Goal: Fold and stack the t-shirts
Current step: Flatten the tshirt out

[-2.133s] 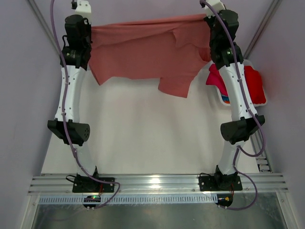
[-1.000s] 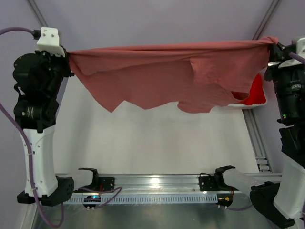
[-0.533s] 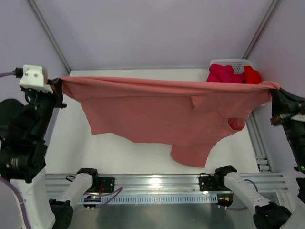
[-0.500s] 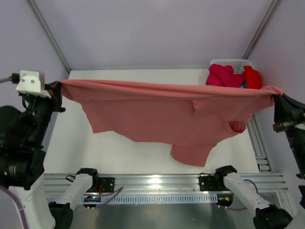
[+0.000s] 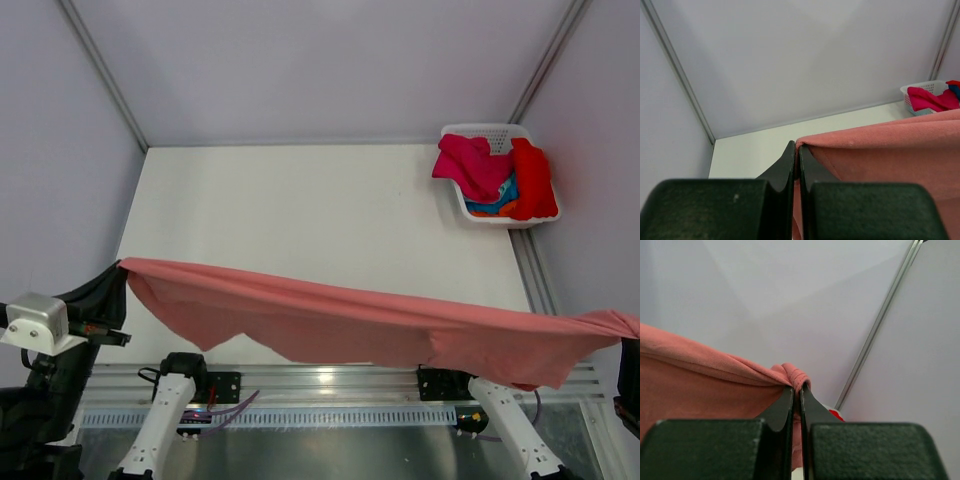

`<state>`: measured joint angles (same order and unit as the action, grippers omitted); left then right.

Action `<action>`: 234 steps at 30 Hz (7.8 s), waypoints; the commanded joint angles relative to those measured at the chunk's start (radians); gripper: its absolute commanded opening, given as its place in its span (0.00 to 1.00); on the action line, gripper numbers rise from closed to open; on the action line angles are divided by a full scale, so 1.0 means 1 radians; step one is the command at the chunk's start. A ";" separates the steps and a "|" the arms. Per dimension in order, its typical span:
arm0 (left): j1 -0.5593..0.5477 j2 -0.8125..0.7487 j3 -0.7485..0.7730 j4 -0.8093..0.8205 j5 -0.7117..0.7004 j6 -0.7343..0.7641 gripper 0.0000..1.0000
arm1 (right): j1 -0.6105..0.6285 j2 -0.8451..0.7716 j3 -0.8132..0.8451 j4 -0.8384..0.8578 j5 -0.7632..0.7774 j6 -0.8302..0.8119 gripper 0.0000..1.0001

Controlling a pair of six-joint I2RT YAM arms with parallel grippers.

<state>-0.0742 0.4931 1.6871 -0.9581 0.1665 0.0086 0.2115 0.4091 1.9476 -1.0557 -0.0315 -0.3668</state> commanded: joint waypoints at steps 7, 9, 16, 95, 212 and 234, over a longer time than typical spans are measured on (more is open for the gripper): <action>0.014 0.018 -0.213 0.136 -0.044 0.001 0.00 | -0.001 0.051 -0.255 0.163 -0.036 0.046 0.03; 0.014 0.047 -0.246 0.188 -0.033 0.001 0.00 | -0.001 0.074 -0.341 0.224 -0.053 0.037 0.03; 0.014 0.157 -0.458 0.393 0.033 0.004 0.00 | -0.001 0.174 -0.601 0.404 -0.110 0.017 0.03; -0.044 1.407 0.375 0.605 -0.509 0.001 0.00 | -0.067 1.355 0.049 0.973 0.225 0.009 0.03; 0.131 0.160 -0.398 0.088 -0.067 -0.025 0.00 | -0.339 0.267 -0.438 0.333 0.055 0.106 0.03; 0.129 0.291 -0.446 0.193 -0.088 -0.032 0.00 | -0.339 0.467 -0.529 0.514 -0.018 0.170 0.03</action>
<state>0.0402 0.7677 1.2503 -0.8398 0.1905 -0.0257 -0.1177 0.8501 1.4235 -0.6903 -0.1051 -0.2123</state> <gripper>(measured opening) 0.007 0.054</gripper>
